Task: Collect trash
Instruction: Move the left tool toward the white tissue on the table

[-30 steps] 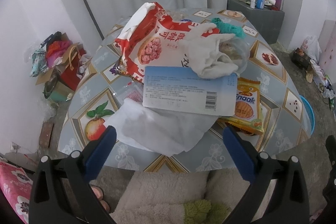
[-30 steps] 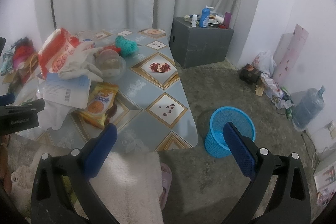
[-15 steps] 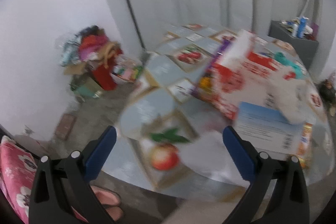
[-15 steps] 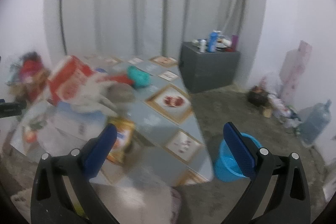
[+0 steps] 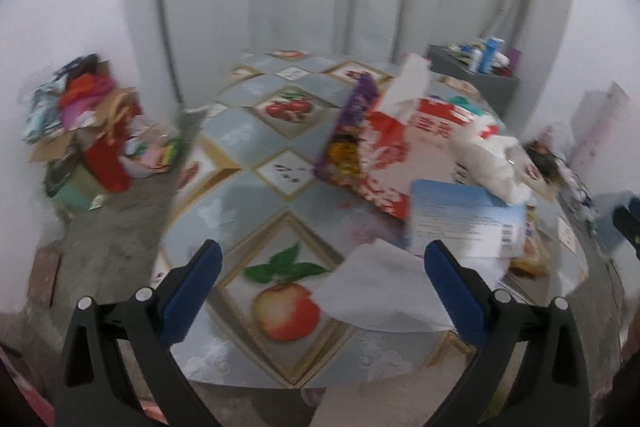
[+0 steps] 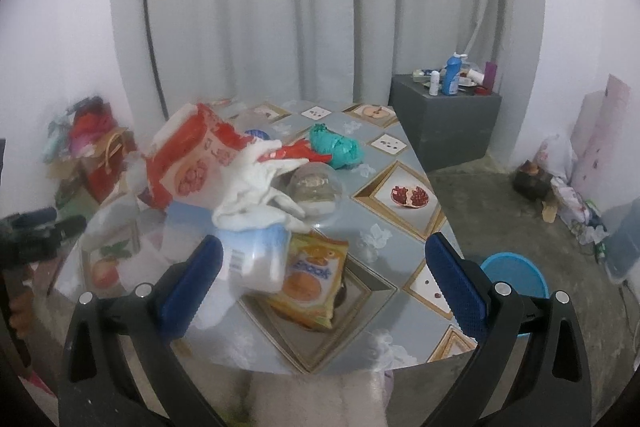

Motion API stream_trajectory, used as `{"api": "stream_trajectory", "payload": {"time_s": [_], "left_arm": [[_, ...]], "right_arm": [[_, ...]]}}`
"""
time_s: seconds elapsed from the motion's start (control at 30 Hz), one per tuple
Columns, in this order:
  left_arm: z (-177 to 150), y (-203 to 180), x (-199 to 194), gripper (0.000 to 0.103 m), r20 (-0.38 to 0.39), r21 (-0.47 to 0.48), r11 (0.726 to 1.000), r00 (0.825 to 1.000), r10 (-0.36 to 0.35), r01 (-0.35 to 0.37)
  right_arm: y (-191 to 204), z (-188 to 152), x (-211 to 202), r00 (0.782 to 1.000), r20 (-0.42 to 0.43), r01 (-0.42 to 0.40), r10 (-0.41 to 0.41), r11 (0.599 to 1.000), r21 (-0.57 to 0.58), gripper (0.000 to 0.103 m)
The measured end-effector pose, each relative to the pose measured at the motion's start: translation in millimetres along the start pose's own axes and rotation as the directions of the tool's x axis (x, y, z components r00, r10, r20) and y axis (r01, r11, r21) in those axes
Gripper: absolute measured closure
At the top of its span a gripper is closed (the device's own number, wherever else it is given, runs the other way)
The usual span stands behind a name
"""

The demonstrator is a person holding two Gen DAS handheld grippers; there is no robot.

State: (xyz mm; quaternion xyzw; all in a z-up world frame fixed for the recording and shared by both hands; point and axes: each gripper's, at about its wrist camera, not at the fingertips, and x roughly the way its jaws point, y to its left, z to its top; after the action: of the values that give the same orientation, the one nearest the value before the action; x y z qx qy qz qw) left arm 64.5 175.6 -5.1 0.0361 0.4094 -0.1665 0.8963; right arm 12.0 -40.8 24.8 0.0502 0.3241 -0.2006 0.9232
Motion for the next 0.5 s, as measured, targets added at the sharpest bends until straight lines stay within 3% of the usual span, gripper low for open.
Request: {"api": "stream_trajectory", "payload": {"time_s": [0.2, 0.37, 0.47, 0.5], "left_arm": [[11, -19, 9, 0.004, 0.024, 0.123, 0.991, 0.998, -0.061, 0.058], [23, -16, 24, 0.004, -0.016, 0.126, 0.987, 0.995, -0.099, 0.101], [32, -12, 30, 0.004, -0.015, 0.118, 0.989, 0.996, -0.086, 0.088], [34, -11, 33, 0.004, -0.024, 0.113, 0.987, 0.993, -0.111, 0.113]], "right_arm": [[5, 11, -18, 0.995, 0.097, 0.025, -0.029, 0.999, 0.041, 0.006], [6, 16, -20, 0.994, 0.11, -0.004, -0.001, 0.999, 0.043, 0.006], [5, 16, -21, 0.989, 0.137, -0.059, 0.055, 0.998, 0.031, 0.006], [4, 18, -20, 0.988, 0.141, -0.072, 0.067, 0.997, 0.034, 0.006]]}}
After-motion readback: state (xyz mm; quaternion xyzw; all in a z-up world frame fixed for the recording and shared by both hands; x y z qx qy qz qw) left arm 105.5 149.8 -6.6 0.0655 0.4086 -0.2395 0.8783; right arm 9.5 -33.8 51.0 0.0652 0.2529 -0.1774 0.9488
